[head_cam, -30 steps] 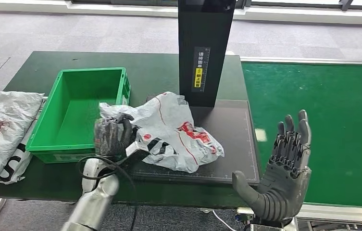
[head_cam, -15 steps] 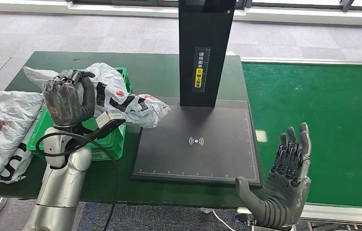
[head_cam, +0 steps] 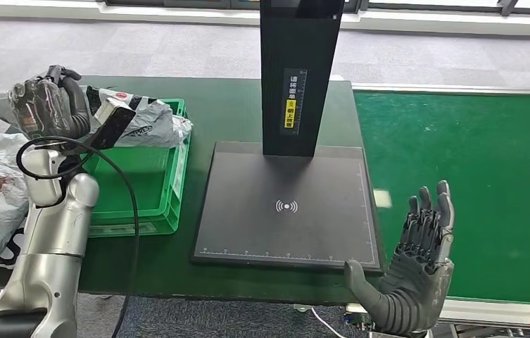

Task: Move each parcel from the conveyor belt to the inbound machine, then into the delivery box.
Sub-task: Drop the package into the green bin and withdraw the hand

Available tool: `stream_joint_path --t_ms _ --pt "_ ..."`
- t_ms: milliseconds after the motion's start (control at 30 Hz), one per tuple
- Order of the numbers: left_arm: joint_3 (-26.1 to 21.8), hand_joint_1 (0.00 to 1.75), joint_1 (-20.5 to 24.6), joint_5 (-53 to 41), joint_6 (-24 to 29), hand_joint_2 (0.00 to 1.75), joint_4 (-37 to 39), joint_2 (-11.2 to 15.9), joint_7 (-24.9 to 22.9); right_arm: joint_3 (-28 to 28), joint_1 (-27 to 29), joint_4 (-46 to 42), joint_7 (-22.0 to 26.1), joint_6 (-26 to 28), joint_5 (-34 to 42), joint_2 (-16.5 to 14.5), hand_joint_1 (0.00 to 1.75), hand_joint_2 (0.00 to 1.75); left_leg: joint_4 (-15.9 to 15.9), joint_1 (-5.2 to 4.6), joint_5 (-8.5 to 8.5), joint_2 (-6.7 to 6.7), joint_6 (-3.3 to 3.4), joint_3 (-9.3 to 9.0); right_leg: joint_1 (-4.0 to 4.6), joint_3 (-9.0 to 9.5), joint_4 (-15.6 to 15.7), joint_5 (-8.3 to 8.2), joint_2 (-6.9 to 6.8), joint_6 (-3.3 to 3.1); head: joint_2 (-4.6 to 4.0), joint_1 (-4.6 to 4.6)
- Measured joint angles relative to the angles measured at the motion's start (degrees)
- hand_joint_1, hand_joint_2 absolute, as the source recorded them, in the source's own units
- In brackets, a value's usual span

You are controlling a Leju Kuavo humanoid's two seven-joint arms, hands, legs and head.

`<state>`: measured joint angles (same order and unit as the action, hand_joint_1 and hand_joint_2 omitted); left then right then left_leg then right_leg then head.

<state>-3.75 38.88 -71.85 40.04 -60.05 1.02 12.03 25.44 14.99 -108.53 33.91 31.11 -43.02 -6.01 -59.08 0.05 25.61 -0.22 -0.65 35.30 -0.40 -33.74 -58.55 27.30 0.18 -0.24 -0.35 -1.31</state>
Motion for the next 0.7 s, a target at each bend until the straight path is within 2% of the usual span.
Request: stream_joint_path --t_ms 200,400,433,533,567,700 --pt "-6.2 1.75 2.8 -1.6 0.0 1.75 13.3 3.5 -2.8 0.0 -0.2 1.1 0.2 -0.6 1.4 0.4 0.0 1.75 0.0 0.0 0.02 0.25 -0.03 -0.01 0.0 -0.09 0.0 -0.03 0.13 -0.07 0.0 -0.01" --pt "-10.8 1.71 3.4 -3.3 -1.8 1.75 24.7 5.0 -6.4 0.0 -0.4 2.1 -0.9 -1.9 1.0 0.5 0.0 1.75 0.0 0.03 0.0 0.14 -0.03 0.01 0.04 -0.06 0.0 -0.03 0.06 -0.09 0.0 -0.01" --pt "-11.2 1.27 3.4 -3.3 -2.1 1.75 26.2 5.1 -6.6 0.0 -0.4 2.3 -1.1 -2.0 1.0 0.6 0.0 1.75 0.0 0.04 0.0 0.12 -0.03 0.01 0.04 -0.06 0.0 -0.03 0.06 -0.09 0.0 -0.01" --pt "-12.5 0.0 3.3 -2.3 -3.3 0.44 29.1 5.2 -5.8 0.0 -0.5 2.7 -1.6 -2.6 0.7 0.6 0.0 1.75 0.0 0.03 0.01 0.14 -0.03 0.03 0.03 -0.08 0.0 -0.03 0.07 -0.09 0.0 -0.01" --pt "-12.9 0.0 3.1 -1.3 -3.9 0.0 29.4 5.1 -4.9 0.0 -0.5 2.8 -1.9 -2.8 0.5 0.7 0.0 1.75 0.0 0.02 0.01 0.14 -0.03 0.02 0.02 -0.08 0.0 -0.03 0.07 -0.08 0.0 -0.01" --pt "-14.1 0.0 -0.3 7.0 -5.6 0.0 26.6 2.5 2.6 0.0 -0.3 3.0 -3.0 -3.9 -0.5 0.7 0.0 1.75 0.0 -0.03 0.02 0.13 -0.02 0.02 -0.02 -0.09 0.0 -0.03 0.06 -0.08 0.0 -0.01"
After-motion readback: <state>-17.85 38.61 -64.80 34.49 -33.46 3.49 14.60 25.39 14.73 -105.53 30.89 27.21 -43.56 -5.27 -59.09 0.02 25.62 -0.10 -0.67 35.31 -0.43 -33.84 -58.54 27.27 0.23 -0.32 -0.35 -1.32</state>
